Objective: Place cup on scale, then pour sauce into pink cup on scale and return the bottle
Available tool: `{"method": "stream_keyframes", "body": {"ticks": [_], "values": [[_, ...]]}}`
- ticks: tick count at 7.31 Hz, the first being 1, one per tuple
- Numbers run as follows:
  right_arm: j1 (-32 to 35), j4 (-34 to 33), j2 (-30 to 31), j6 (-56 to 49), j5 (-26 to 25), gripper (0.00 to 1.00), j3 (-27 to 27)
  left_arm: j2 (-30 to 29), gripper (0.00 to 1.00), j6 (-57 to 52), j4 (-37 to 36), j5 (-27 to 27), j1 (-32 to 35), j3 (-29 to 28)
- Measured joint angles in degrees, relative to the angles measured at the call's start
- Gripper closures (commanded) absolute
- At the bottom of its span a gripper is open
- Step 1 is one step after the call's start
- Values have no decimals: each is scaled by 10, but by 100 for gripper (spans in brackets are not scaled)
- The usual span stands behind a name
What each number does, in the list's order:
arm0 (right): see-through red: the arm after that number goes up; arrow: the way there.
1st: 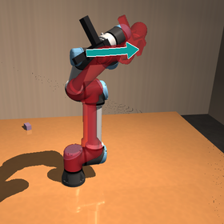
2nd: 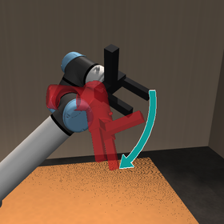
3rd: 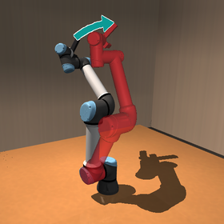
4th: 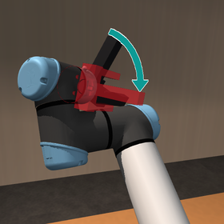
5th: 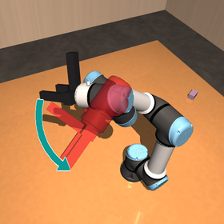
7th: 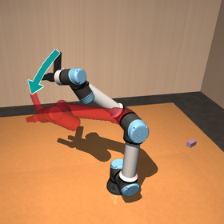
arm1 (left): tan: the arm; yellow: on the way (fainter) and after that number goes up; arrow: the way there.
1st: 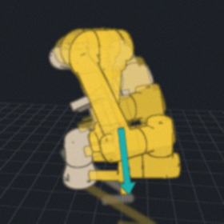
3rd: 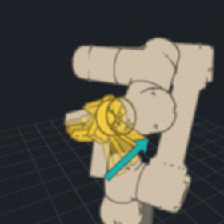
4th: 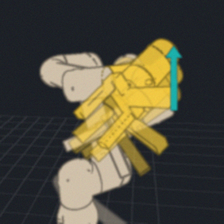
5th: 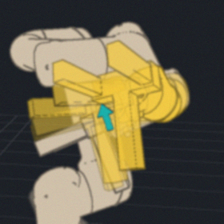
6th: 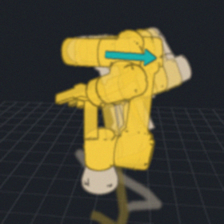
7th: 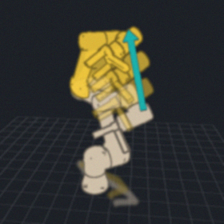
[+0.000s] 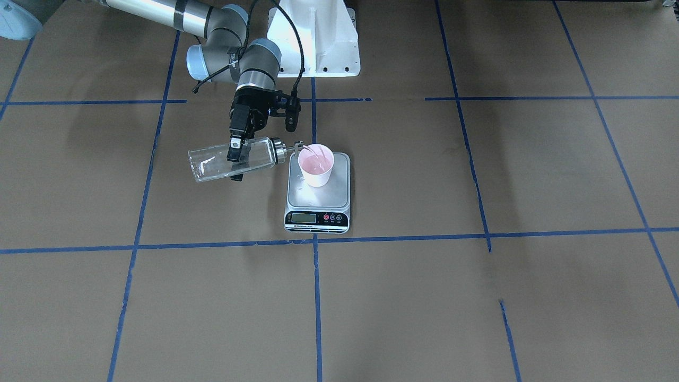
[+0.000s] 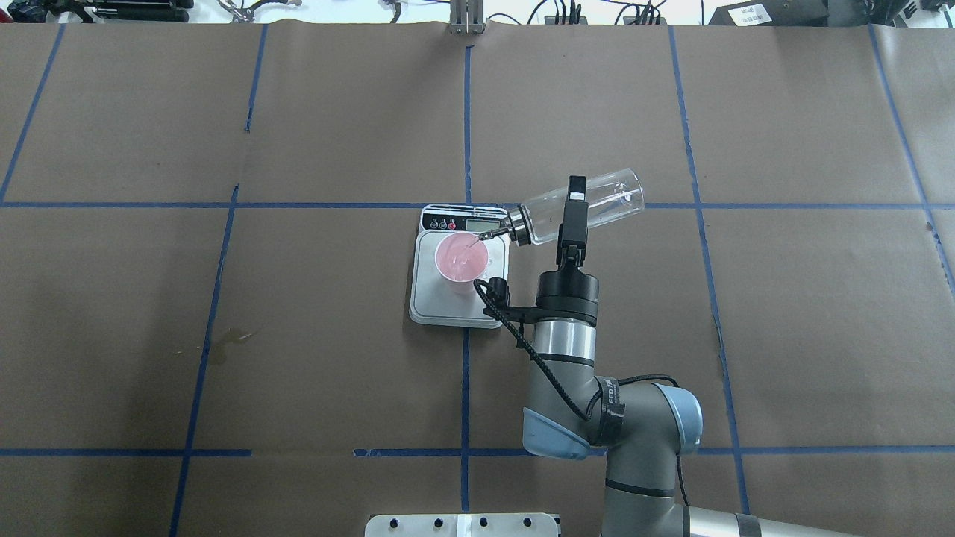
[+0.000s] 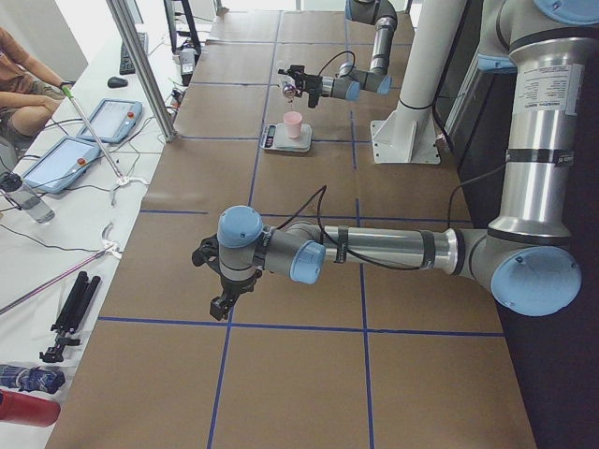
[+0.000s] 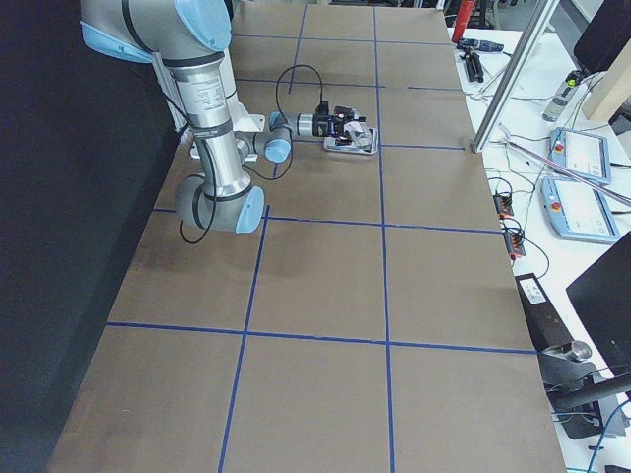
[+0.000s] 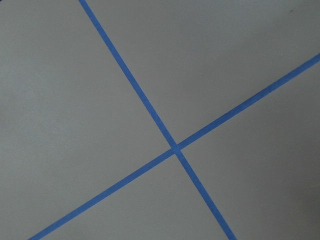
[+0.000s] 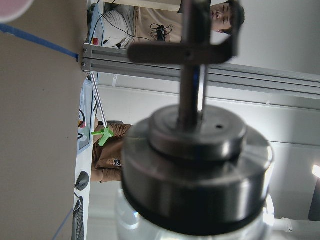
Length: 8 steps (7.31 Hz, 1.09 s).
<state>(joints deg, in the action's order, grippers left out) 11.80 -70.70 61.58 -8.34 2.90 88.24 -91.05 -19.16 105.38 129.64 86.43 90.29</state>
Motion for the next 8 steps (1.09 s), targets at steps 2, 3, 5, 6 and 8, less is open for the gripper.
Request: {"method": "stream_keyframes", "body": {"ticks": [2, 3, 5, 6, 8], "values": [[-1, 0, 1, 6, 0, 100, 0, 0, 0, 0, 0, 0, 0, 2], [-1, 0, 1, 13, 0, 100, 0, 0, 0, 0, 0, 0, 1, 2], [-3, 0, 1, 42, 0, 100, 0, 0, 0, 0, 0, 0, 1, 3], [-5, 0, 1, 59, 1, 100, 0, 1, 0, 0, 0, 0, 2, 3], [-10, 0, 0, 102, 2, 100, 0, 2, 0, 0, 0, 0, 3, 5]]}}
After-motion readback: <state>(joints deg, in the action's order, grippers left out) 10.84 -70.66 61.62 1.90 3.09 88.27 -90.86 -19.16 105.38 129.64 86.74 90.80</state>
